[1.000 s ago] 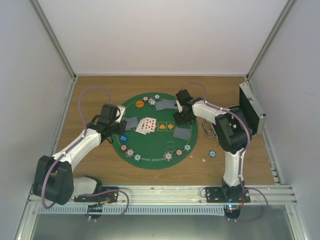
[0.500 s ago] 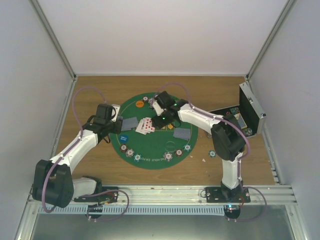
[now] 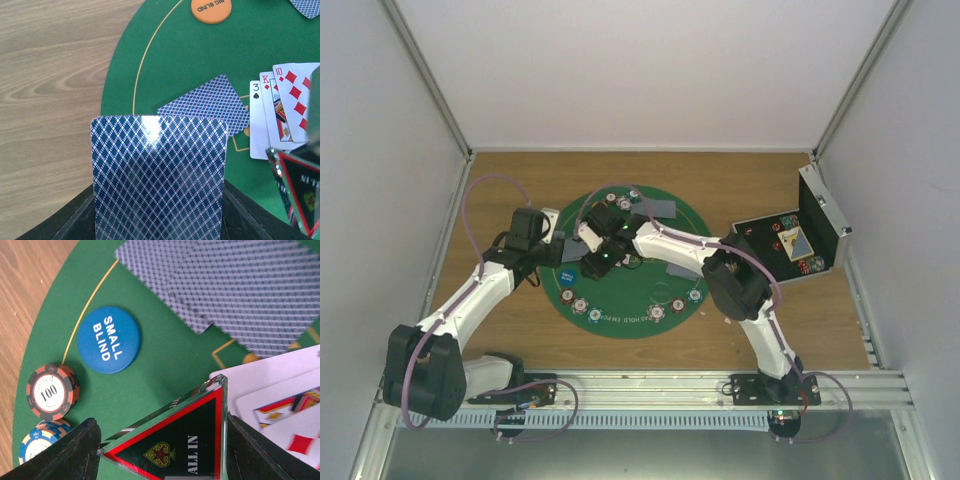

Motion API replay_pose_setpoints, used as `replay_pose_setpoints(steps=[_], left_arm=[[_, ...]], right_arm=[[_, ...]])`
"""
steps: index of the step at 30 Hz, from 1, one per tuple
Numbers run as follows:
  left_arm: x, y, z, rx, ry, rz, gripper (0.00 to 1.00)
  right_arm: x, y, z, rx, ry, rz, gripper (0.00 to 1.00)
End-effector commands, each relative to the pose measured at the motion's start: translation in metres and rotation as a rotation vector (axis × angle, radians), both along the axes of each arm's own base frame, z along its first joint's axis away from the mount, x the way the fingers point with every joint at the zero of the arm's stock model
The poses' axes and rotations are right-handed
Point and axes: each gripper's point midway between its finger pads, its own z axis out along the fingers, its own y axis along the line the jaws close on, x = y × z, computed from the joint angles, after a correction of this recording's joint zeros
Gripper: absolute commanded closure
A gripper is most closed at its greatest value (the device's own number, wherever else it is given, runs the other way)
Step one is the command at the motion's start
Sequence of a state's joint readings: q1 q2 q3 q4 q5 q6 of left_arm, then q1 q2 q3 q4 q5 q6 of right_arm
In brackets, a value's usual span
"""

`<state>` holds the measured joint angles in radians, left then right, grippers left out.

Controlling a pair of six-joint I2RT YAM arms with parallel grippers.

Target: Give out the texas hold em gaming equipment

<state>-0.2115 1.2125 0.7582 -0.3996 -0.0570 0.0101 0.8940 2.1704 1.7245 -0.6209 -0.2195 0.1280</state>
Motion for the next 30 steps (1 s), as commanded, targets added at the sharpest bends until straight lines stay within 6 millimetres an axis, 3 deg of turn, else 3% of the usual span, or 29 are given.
replay_pose_setpoints(steps=[1, 20, 25, 27, 30], left_arm=[[0.005, 0.000, 0.010, -0.024, -0.057, 0.007, 0.45], [0.005, -0.001, 0.005, -0.027, -0.047, 0.003, 0.45], [0.005, 0.000, 0.004, -0.023, -0.047, 0.007, 0.45], [0.005, -0.001, 0.003, -0.027, -0.047, 0.004, 0.45], [0.004, -0.004, 0.003, -0.038, -0.049, -0.007, 0.45]], right_arm=[[-0.014, 0.013, -0.008, -0.008, 0.022, 0.048, 0.47], [-0.028, 0.028, -0.033, -0.008, 0.088, 0.107, 0.46], [-0.030, 0.030, -0.029, 0.011, 0.094, 0.114, 0.33], [-0.028, 0.030, -0.024, 0.017, 0.076, 0.109, 0.24], [-0.019, 0.026, -0.013, 0.014, 0.022, 0.078, 0.18]])
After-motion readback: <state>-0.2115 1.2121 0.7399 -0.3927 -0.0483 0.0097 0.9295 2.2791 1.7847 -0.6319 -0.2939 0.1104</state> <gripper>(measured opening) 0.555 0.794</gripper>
